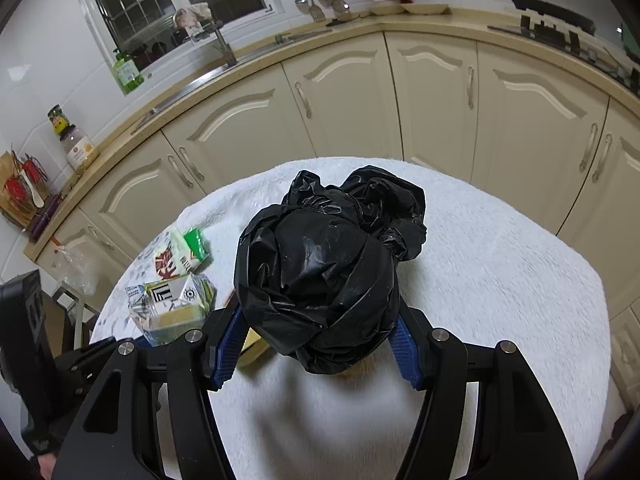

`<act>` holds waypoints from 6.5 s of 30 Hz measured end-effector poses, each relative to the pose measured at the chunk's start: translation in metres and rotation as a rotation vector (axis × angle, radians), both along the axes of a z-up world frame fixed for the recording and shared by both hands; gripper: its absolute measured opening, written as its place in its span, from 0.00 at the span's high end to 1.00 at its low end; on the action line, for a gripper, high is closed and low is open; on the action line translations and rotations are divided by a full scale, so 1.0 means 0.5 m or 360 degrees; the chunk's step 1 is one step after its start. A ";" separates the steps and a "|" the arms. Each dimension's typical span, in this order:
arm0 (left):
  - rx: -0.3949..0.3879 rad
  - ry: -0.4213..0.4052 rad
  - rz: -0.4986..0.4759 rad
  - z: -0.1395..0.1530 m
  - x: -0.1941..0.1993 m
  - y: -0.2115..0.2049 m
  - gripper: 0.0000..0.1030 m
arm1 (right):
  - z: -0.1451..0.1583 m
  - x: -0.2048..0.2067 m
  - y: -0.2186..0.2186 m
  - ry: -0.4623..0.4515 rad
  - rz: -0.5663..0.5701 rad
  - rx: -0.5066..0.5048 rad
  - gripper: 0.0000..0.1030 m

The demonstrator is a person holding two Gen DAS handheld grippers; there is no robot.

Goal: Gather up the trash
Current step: 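Grasp the black plastic bag with the right tool while the left tool grasps the crumpled drink carton, then carry both items to the blue bin and open both tools to drop them, then move both tools back over the table, then grasp the gold wrapper with the right tool while the left tool grasps the brown crust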

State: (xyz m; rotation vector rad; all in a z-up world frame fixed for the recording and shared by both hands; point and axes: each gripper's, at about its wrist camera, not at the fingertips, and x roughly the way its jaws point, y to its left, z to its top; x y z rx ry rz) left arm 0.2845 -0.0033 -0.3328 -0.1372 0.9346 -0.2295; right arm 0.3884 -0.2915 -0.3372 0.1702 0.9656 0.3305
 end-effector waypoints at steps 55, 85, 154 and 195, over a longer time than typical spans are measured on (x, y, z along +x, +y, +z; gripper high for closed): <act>-0.0067 -0.0575 -0.0287 0.264 -0.424 -0.158 0.27 | 0.246 -0.417 -0.253 -0.0405 -0.0328 0.0041 0.38; 0.0007 -0.0161 -0.1103 0.125 -0.345 -0.688 0.27 | 0.040 -0.584 -0.703 -0.0012 -0.1087 -0.0023 0.38; -0.0183 -0.0711 -0.0321 0.325 -0.541 -0.107 0.01 | 0.316 -0.459 -0.294 -0.0482 -0.0663 -0.0125 0.00; 0.0096 -0.0262 0.0080 0.159 -0.363 0.065 0.01 | 0.119 -0.190 -0.033 -0.0209 -0.0098 -0.0219 0.00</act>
